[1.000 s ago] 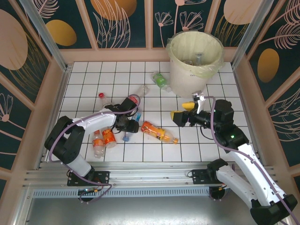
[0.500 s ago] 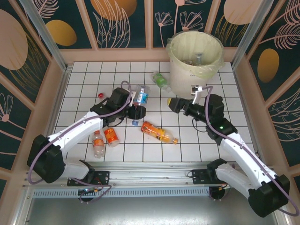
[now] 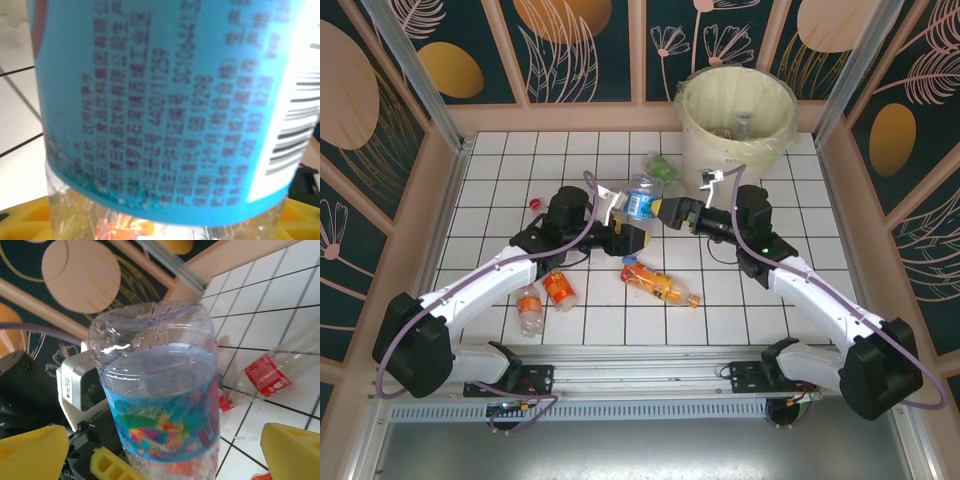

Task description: Put the plastic bottles in the bin

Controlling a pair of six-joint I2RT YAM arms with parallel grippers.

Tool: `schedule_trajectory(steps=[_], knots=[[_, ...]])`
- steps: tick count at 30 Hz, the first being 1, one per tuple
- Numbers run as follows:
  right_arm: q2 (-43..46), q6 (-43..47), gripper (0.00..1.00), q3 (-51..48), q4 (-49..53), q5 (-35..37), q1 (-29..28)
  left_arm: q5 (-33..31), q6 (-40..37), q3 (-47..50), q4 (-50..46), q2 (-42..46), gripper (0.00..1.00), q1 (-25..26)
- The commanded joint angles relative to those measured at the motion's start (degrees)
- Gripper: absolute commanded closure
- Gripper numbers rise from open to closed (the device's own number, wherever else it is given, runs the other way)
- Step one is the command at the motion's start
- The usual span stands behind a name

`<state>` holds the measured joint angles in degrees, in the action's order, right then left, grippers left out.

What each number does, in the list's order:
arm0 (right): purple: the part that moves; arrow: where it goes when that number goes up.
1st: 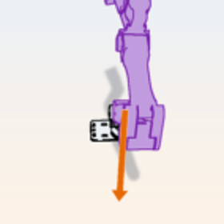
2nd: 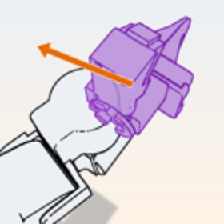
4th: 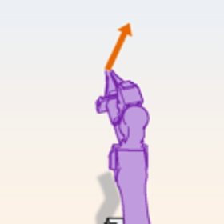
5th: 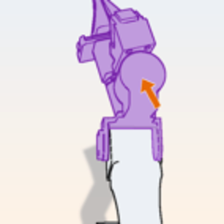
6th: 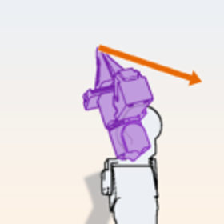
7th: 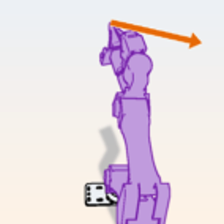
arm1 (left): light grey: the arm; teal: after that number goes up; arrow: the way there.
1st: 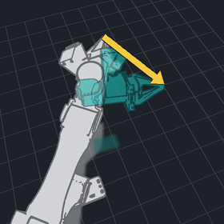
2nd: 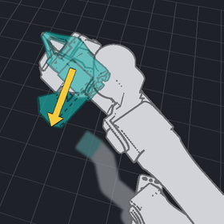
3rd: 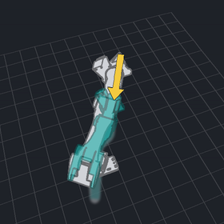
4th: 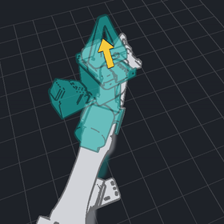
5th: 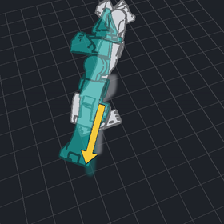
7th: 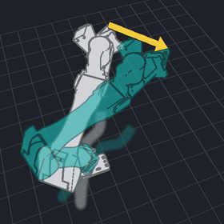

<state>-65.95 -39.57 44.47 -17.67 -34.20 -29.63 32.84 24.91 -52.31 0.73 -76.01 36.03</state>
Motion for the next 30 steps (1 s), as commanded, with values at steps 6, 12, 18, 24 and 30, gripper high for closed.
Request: schedule_trajectory(steps=[6, 12, 18, 24, 30], knots=[[-1.2, 5.4, 0.02, 2.1, -8.1, -7.9, -3.0, 14.7, 3.0, -0.5, 6.6, -1.1, 0.37, 0.2], [-1.8, 6.3, 0.09, 2.9, -8.3, -9.1, -3.0, 18.3, 4.9, -0.6, 7.6, -2.1, 0.37, 0.1], [-2.4, 6.5, 0.17, 3.2, -8.2, -9.0, -3.0, 19.2, 4.7, -0.5, 7.9, -2.3, 0.36, 0.2], [-1.8, 7.4, 0.31, 3.9, -6.2, -8.2, -2.9, 17.4, 3.4, -1.3, 6.6, -2.5, 0.25, 0.2], [1.0, 9.7, 0.36, 4.7, -1.9, -6.6, -2.4, 14.7, 2.4, -1.4, 7.6, -1.1, 0.09, 0.1]])
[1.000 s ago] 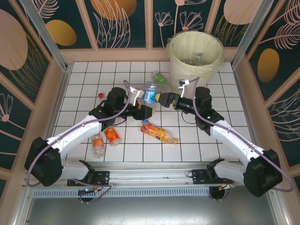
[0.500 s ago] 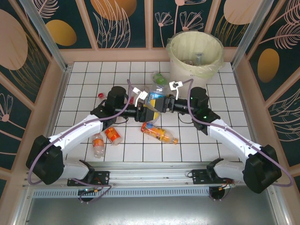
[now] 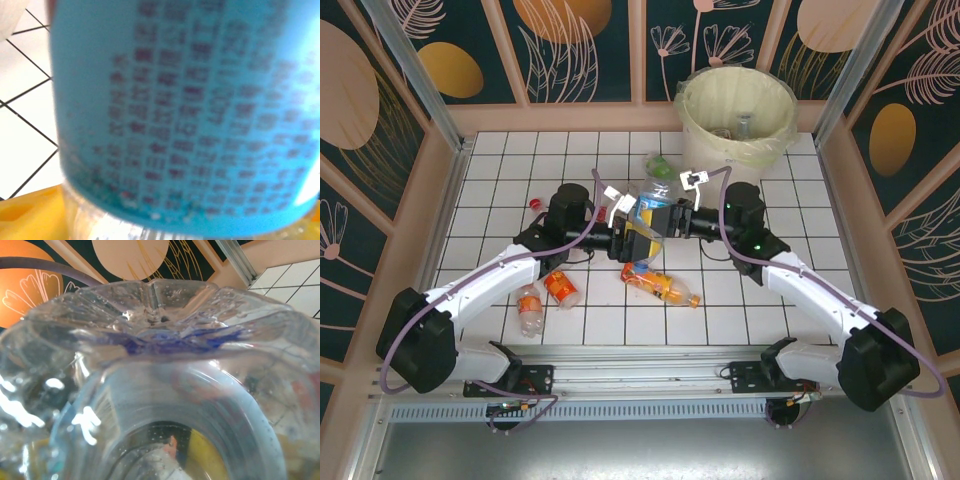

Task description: Put the plastic bottles in the bin

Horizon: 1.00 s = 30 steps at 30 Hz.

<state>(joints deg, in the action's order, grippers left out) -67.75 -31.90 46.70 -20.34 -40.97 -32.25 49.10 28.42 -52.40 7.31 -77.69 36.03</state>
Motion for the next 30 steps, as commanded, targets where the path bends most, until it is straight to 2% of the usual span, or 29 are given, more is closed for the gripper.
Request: schedule_trajectory(steps=[1, 5, 8, 10, 17, 21, 25, 30], knots=[[3.3, 2.3, 0.36, 2.6, 1.5, 0.4, 0.5, -2.2, -1.5, -1.4, 1.1, 0.9, 0.04, 0.2], [5.9, 5.0, 0.36, 4.1, 6.7, 2.7, 0.6, -8.3, -4.6, -2.3, -0.5, 3.9, 0.02, 0.2], [7.8, 8.9, 0.35, 7.0, 13.2, 6.9, 2.9, -17.9, -7.5, -2.5, -2.8, 8.1, 0.02, 0.2], [8.8, 11.9, 0.35, 9.8, 17.3, 10.4, 3.6, -21.4, -9.7, -1.9, -3.0, 11.0, 0.01, 0.1], [8.8, 20.2, 0.35, 19.6, 23.8, 23.5, 5.6, -25.5, -16.8, -4.9, -9.2, 16.4, 0.01, 0.2], [6.4, 24.8, 0.35, 25.4, 24.6, 32.1, 6.8, -32.4, -21.4, -4.7, -12.3, 19.8, 0.02, 0.2], [3.0, 28.0, 0.35, 30.7, 24.2, 37.2, 8.9, -35.7, -23.6, -1.8, -11.8, 22.9, 0.01, 0.2], [-2.6, 30.6, 0.35, 36.6, 22.9, 41.4, 11.5, -35.9, -23.9, 0.0, -11.3, 24.1, 0.02, 0.1]])
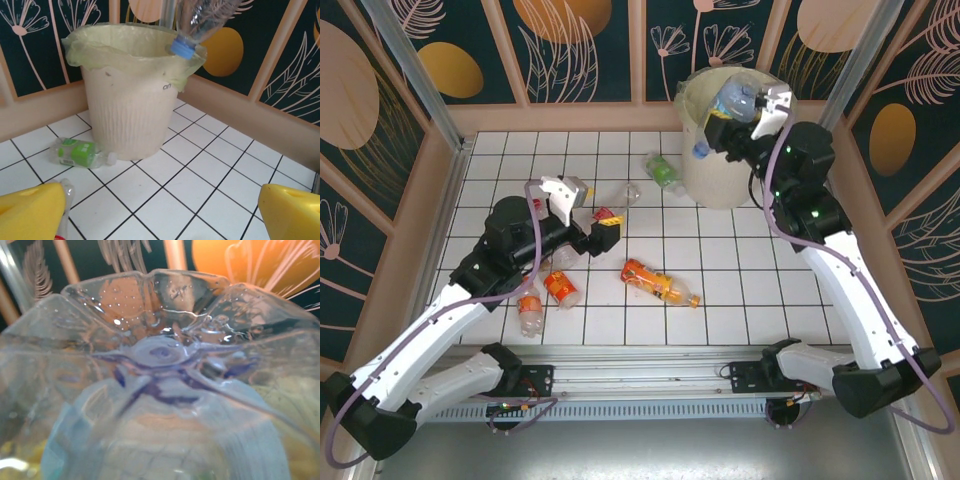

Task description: Put the plastic bottles in the bin

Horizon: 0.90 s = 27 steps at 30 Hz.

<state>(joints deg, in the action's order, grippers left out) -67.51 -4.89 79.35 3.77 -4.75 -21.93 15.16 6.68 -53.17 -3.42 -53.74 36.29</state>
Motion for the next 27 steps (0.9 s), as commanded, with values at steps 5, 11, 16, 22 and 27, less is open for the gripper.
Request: schedule_trajectory(steps=[5, 11, 16, 22, 27], knots=[[-11.5, 6.7, 0.35, 12.2, 0.3, 7.4, 3.5, -1.6, -2.3, 0.6, -1.9, 0.0, 0.01, -0.1], [-23.9, 9.4, 0.35, 24.7, 5.5, 7.7, 5.9, -2.1, -3.1, 1.3, -2.3, 0.8, 0.01, -0.1], [-31.9, 9.0, 0.35, 32.2, 10.2, 4.3, 7.4, -2.7, -3.2, 1.7, -2.4, 0.9, 0.01, -0.2], [-39.7, 8.2, 0.34, 40.7, 18.9, -0.3, 8.3, -5.1, -2.9, 1.8, -3.0, 0.9, 0.02, -0.1], [-43.2, 8.7, 0.32, 43.0, 22.9, -1.9, 8.3, -7.4, -1.6, 0.7, -4.3, -0.5, 0.01, -0.1]])
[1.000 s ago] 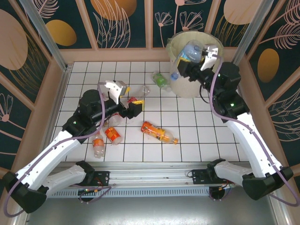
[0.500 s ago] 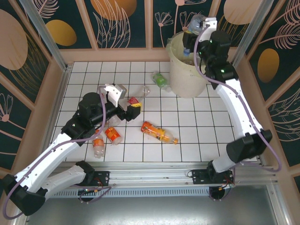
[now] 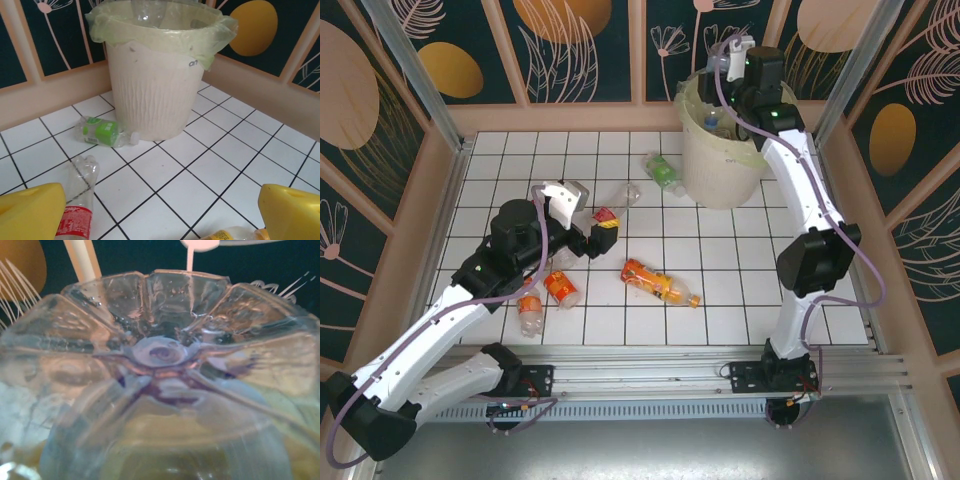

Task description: Put the plastic bottles in the bin

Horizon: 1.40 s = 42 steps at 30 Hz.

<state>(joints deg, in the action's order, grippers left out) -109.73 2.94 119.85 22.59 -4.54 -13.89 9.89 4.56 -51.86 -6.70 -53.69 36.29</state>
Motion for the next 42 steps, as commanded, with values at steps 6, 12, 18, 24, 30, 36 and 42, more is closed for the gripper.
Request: schedule_trajectory(steps=[6, 12, 18, 24, 30, 36, 42], knots=[[-0.9, 0.1, 0.26, 0.3, 2.7, -2.7, 0.6, -3.5, 0.5, -0.5, -1.3, -1.0, 0.01, -0.1], [-0.1, -0.4, 0.13, 0.8, 2.0, -3.1, 0.6, -4.4, 0.7, -0.5, -1.5, -1.7, 0.01, -0.1], [3.1, -1.0, 0.09, -0.5, 0.7, -3.9, 0.6, -5.8, 1.4, -0.3, -1.0, -1.7, 0.01, -0.1], [12.9, -2.6, 0.08, -12.3, -5.2, -6.9, 0.3, -8.1, 6.3, -0.2, -1.5, -1.3, 0.01, -0.1], [26.4, -4.1, 0.08, -28.8, -10.2, -10.8, -1.2, -16.9, 15.8, -1.6, -12.1, -0.1, 0.01, -0.1], [37.8, -5.9, 0.08, -42.2, -10.2, -19.6, -4.4, -25.8, 27.2, -2.7, -27.4, 0.6, 0.02, -0.2], [47.1, -9.3, 0.08, -53.7, -12.3, -24.7, -9.4, -28.4, 40.6, -3.4, -41.7, -3.6, 0.01, -0.1]])
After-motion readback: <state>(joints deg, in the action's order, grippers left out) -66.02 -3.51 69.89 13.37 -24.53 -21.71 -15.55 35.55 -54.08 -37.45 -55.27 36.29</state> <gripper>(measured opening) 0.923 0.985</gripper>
